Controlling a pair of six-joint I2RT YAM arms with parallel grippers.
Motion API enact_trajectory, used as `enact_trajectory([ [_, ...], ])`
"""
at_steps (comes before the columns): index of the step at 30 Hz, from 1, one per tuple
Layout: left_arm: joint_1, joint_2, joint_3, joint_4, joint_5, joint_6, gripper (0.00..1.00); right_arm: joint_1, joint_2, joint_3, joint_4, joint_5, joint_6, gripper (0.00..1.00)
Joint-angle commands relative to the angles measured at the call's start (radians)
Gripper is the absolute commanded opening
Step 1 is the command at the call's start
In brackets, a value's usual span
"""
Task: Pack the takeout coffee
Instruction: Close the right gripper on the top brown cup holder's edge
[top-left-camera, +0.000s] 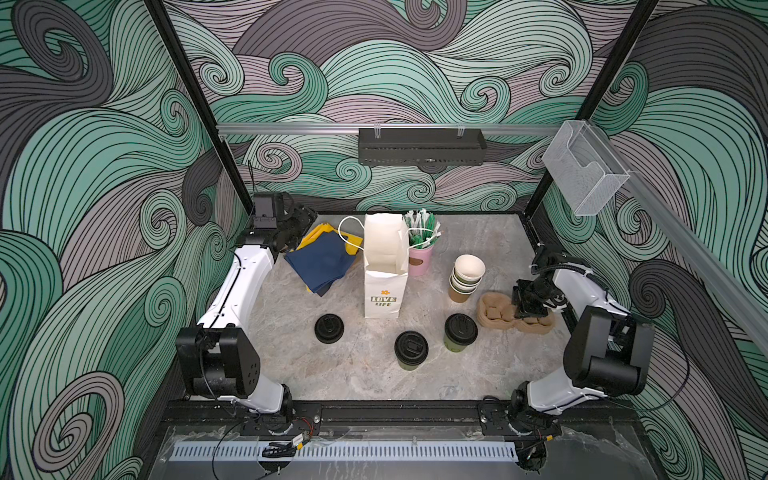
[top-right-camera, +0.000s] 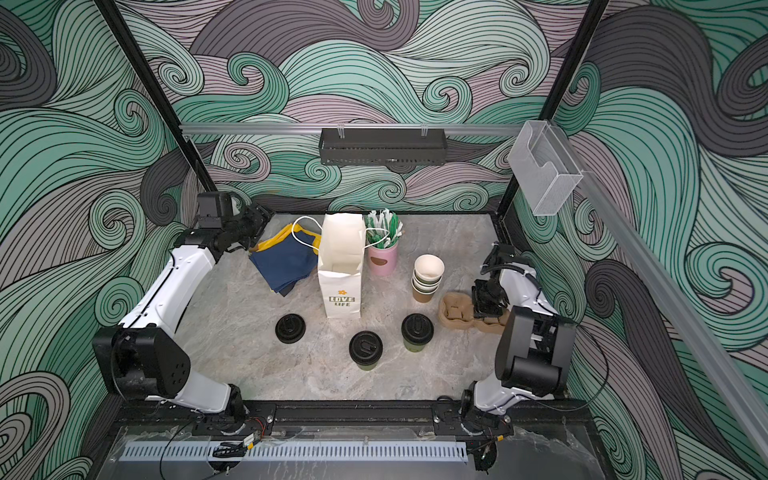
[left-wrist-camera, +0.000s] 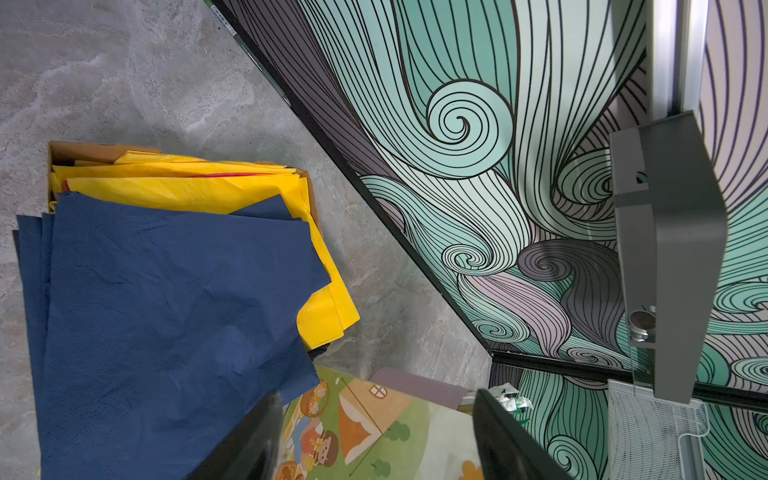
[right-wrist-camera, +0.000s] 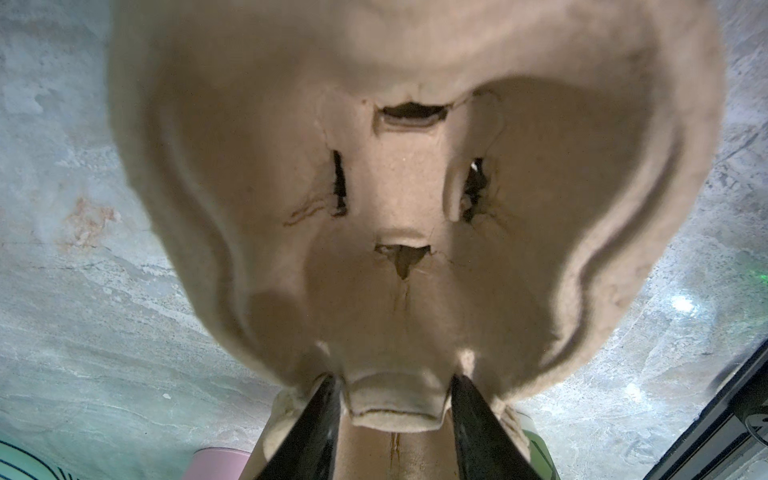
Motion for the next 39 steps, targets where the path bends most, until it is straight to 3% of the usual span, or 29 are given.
enact_trajectory([
  [1,-0.012,-0.013,0.04,-0.022,-0.011,-0.001,0.74,-0.005,0.023,-0.002,-0.016,0.001,0.032,0.42],
  [21,-0.015,-0.026,0.037,-0.029,-0.01,0.005,0.74,-0.016,-0.038,0.021,-0.054,0.015,-0.052,0.19],
  [39,-0.017,-0.038,0.039,-0.053,0.014,0.042,0.74,-0.016,-0.068,0.083,-0.132,0.051,-0.146,0.16],
])
